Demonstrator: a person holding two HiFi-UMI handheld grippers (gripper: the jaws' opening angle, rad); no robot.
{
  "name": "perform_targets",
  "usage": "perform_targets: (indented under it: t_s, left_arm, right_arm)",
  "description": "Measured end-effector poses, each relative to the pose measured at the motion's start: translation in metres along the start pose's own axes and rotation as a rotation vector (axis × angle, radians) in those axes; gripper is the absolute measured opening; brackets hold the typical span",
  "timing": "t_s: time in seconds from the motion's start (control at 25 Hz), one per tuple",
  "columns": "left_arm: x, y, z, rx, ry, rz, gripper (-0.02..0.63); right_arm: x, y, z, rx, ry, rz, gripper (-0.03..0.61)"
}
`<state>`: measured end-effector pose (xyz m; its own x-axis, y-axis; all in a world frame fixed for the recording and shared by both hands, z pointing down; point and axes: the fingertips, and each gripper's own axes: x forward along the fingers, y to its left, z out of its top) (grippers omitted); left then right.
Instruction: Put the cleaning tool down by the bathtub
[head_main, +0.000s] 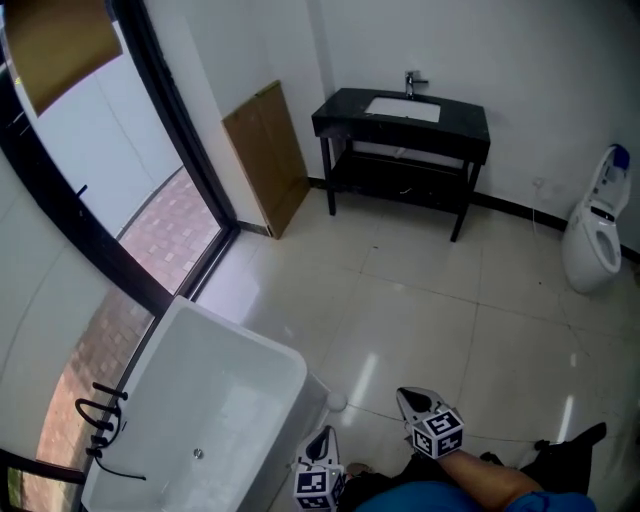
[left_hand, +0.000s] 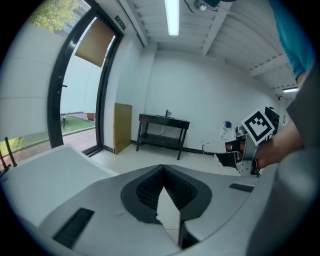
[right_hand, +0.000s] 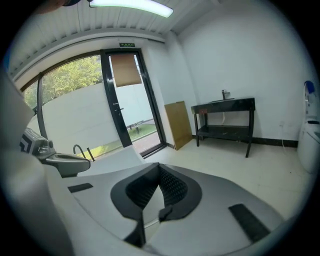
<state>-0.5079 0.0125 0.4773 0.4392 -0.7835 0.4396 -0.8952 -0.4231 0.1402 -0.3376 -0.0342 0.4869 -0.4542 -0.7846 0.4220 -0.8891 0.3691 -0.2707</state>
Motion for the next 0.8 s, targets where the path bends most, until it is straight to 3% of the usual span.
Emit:
perform_targets:
  t_s: [0.2,0.36,0.48,0.64,0.8]
  left_arm:
    - [0.009,-0.057,0.054,0.08,-0.049,-0.036,-0.005]
    - [0.029,-0.12,0.085,0.066,-0.099,-0.053,-0.005]
    - [0.05,-0.174,0.118,0.104,-0.151,-0.109,-0.005]
    - [0.072,-0.234,0.154,0.143,-0.195,-0.171,-0.005]
    - [0.095,-0.284,0.16,0.169,-0.185,-0.214,-0.005]
  right_arm:
    - [-0.059,-0.026,0.053,-0.02,-0.093,-0.009,-0.006]
    - [-0.108,-0.066,0.094,-0.063,-0.159,-0.015,-0.008]
    - [-0.143,-0.104,0.124,-0.076,-0.217,-0.049,-0.008]
    - [-0.184,-0.157,0.139,-0.063,-0.261,-0.116,-0.008]
    - [-0.218,-0.203,0.148,-0.061,-0.313,-0.177,-0.006]
